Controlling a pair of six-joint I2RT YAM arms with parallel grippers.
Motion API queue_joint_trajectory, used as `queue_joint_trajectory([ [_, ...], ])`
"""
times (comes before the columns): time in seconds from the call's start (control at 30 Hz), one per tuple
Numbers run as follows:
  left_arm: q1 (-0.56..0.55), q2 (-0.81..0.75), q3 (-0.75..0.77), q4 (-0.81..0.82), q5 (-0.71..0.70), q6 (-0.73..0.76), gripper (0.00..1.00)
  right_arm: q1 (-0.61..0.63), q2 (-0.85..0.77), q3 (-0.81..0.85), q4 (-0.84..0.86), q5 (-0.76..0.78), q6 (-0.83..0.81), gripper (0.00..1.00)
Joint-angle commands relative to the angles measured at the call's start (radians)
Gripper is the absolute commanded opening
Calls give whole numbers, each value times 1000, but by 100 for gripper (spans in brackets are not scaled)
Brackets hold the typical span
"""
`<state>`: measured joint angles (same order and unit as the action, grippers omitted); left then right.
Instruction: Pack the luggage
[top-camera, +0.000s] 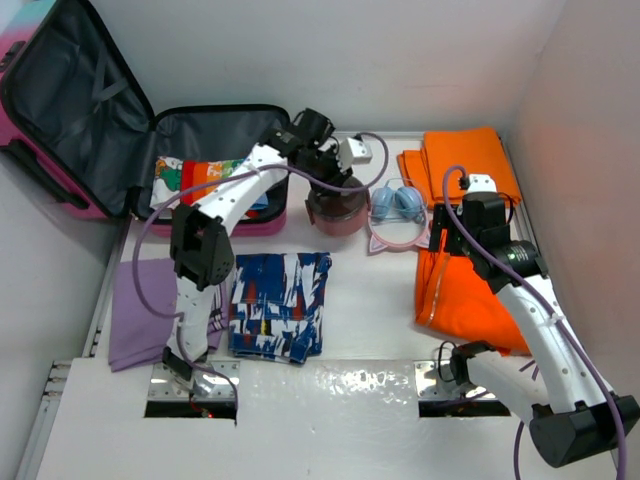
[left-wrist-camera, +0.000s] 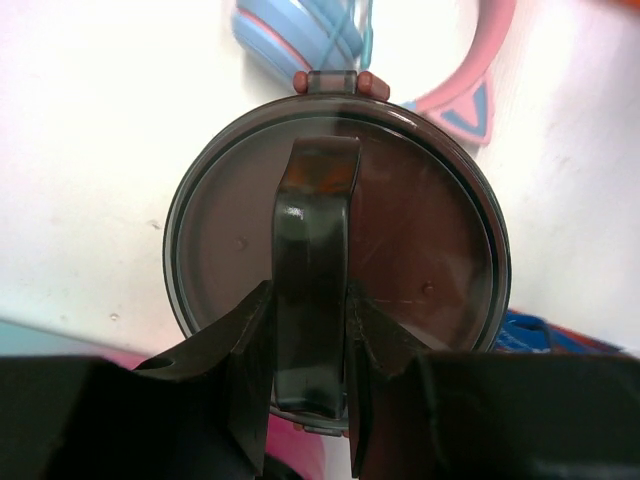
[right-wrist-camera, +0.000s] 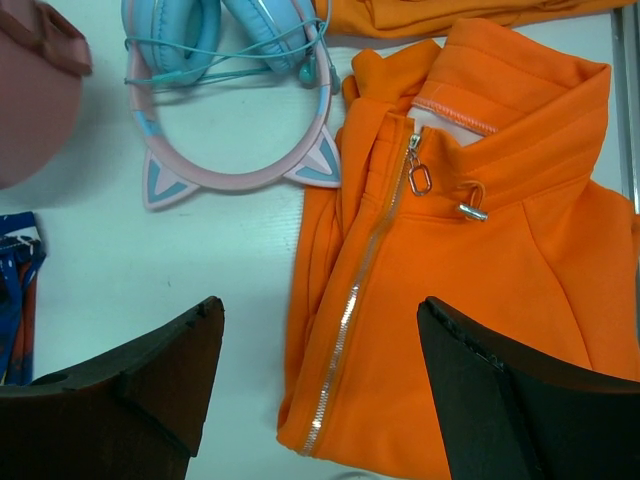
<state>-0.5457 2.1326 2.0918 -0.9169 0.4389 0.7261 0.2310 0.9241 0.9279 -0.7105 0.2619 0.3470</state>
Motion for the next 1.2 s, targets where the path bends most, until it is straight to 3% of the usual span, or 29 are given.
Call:
queue_joint_trajectory([
  [0.0,38,-125,88,91,122,-103,0,-4,-5,0,45,20,29,77],
  [0.13,125,-119,172,203,141,-317,0,-2,-5,-1,49,31,30,77],
  [0.23,154,-137,174,340,25,-462,0,-2,-4,-4,51,37,33,77],
  [0.37,191,-143,183,443,-251,-534,0,-2,-2,-4,49,33,40,77],
  [0.47,240,-140,200,473,-382,-570,0,-2,-10,-3,37,46,43,77],
  [0.67,384,-137,198,530,-456,-672,0,-2,-22,-15,29,59,63,76],
  [1.0,487,-26,113,668,-442,-565,0,-1,12,15,14,68,64,76],
  [1.03,490,-28,88,693,-361,-479,0,-2,9,15,14,66,64,76],
  [1.17,497,-13,19,783,-255,-211,0,-2,7,11,8,69,61,76],
])
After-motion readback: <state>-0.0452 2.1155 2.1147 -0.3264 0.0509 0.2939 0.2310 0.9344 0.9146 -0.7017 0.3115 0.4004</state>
